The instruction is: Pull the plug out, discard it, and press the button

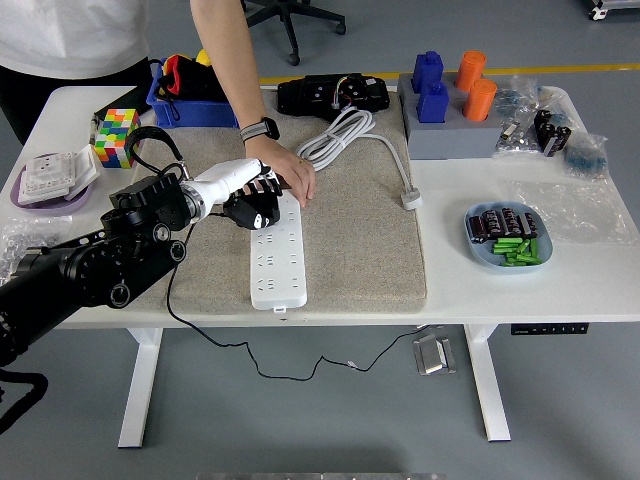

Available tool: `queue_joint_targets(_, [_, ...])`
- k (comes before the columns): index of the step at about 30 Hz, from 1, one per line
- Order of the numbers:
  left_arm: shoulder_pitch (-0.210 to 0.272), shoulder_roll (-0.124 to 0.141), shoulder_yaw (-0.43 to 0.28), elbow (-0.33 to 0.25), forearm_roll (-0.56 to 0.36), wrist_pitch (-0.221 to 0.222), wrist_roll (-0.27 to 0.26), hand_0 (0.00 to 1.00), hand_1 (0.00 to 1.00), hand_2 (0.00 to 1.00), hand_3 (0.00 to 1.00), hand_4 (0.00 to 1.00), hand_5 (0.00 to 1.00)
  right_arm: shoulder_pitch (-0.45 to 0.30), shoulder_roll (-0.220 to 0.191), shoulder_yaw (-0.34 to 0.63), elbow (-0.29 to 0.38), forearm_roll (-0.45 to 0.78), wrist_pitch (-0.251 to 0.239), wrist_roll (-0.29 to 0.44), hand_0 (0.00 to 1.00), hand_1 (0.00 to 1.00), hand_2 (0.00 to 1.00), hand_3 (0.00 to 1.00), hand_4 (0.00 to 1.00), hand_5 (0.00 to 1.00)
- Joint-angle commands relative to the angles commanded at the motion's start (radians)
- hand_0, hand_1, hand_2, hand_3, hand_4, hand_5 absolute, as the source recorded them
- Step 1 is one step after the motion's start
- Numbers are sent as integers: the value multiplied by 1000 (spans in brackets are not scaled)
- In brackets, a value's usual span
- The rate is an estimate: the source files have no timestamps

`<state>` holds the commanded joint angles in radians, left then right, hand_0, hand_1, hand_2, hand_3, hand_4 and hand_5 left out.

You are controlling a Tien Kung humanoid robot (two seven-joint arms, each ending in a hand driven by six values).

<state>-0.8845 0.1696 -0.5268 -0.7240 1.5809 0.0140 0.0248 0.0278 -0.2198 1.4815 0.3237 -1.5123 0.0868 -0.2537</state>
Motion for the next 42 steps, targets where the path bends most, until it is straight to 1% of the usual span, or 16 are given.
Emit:
queue_joint_targets(5, [2, 10, -21, -23, 19, 4, -10, 372, 340, 344, 554, 641, 2, -1, 1, 0, 1, -1, 0, 0, 767, 729, 724, 713, 883, 658])
queue_joint_targets(9, [4, 20, -43, -55, 34, 12, -21, 372, 340, 344, 554, 641, 2, -3, 1, 1, 0, -2, 0, 0, 767, 729, 724, 713, 883, 658])
queue_joint_targets(12, [9, 31, -74, -92, 51, 16, -22, 371, 338, 344, 551, 642, 2, -2, 2, 2, 0, -2, 0, 0, 767, 729, 724, 713, 883, 658])
queue_joint_targets(15, [20, 50, -110, -120, 74, 16, -18, 371, 338, 344, 551, 642, 2, -2, 3, 1, 1, -2, 0, 0, 767, 729, 724, 713, 883, 658])
queue_joint_targets(17, [27, 64, -129, -108, 83, 16, -15, 370, 337, 339, 550, 639, 2, -2, 2, 1, 1, -3, 0, 0, 767, 729, 724, 713, 883, 658])
queue_joint_targets(20, [33, 78, -141, -68, 94, 15, -13, 370, 337, 339, 550, 639, 2, -2, 0, 1, 1, -3, 0, 0, 767, 729, 724, 713, 883, 658])
queue_joint_targets(23, [44, 97, -149, -13, 98, 16, -12, 367, 336, 336, 549, 639, 2, -2, -1, 1, 0, -4, 0, 0, 767, 729, 724, 713, 883, 658])
queue_joint_targets(26, [50, 104, -144, 23, 96, 17, -11, 367, 336, 336, 549, 639, 2, -3, -1, -2, 0, -3, 0, 0, 767, 729, 724, 713, 883, 658])
queue_joint_targets(32, [57, 99, -113, 78, 57, 27, -17, 382, 347, 339, 550, 640, 2, -1, 0, -9, 2, 0, 1, 1, 767, 729, 724, 713, 883, 658])
queue_joint_targets(34, [59, 96, -108, 85, 49, 29, -18, 382, 347, 339, 550, 640, 2, -1, 0, -11, 3, 1, 1, 1, 767, 729, 724, 713, 883, 658])
queue_joint_targets(35, [60, 94, -108, 87, 44, 27, -17, 427, 383, 374, 565, 651, 2, -1, 0, -11, 3, 1, 1, 1, 767, 729, 724, 713, 883, 658])
queue_joint_targets(40, [59, 91, -106, 94, 32, 17, -10, 427, 383, 374, 565, 651, 2, -3, -1, -9, 2, -1, 1, 1, 767, 729, 724, 713, 883, 658])
queue_joint_targets(41, [59, 91, -108, 94, 32, 15, -9, 462, 458, 456, 584, 714, 2, -3, -1, -7, 2, -2, 1, 1, 767, 729, 724, 713, 883, 658])
queue_joint_targets(42, [61, 92, -109, 94, 30, 12, -7, 462, 458, 456, 584, 714, 2, -4, 0, -6, 1, -3, 1, 1, 767, 729, 724, 713, 883, 658])
